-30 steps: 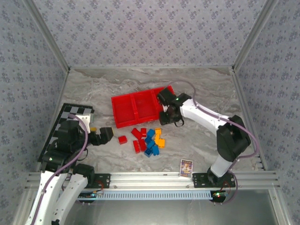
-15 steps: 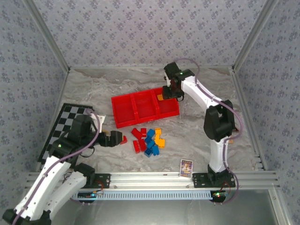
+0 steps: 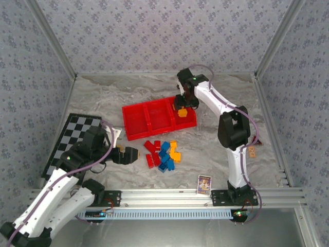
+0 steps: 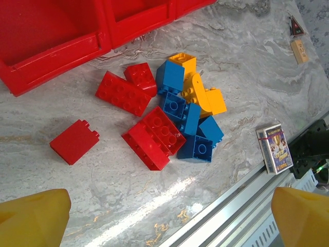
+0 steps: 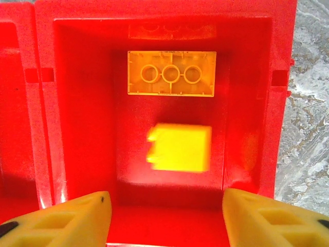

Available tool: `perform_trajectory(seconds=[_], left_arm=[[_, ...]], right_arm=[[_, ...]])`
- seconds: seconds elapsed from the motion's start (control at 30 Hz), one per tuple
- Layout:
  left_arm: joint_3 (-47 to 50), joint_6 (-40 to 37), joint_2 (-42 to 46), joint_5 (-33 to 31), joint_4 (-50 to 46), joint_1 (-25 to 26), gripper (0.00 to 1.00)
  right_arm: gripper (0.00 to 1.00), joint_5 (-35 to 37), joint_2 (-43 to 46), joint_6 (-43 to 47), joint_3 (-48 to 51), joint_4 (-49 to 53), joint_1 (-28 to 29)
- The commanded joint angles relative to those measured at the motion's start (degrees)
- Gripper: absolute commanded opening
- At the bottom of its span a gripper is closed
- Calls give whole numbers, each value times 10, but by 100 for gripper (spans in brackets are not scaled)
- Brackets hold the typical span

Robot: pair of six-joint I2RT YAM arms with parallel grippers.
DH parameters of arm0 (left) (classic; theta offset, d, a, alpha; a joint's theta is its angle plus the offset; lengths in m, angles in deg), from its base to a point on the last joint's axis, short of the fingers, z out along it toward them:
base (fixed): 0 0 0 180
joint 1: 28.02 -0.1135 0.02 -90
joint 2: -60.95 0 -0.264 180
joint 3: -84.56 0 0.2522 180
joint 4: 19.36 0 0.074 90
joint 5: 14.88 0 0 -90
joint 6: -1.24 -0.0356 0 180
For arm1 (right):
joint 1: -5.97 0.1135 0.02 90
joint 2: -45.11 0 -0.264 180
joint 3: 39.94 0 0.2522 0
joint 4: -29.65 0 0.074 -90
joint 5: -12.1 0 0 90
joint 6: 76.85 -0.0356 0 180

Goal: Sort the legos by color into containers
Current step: Place the lego in the container.

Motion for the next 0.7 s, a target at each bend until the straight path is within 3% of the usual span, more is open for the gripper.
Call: perform_trajectory(seconds=[0.0,0.2,0.5,0.6,0.67], left_arm=[[-7,-12,7,8,12,4,100],[-5,-13,6,10,14,4,100],[-3,-16,-1,13,18,6,100],[0,-19,3,22,26,6,100],[2,-19,3,26,29,6,100]], right_arm=[[64,1,-3,0,-20,34,-3],[65,4,50,-2,11,27,9],[74,29,242,-97,194,-13,46],[81,38,315,-162,267,-28,66],[96,48,366,-202,320,-47,85]])
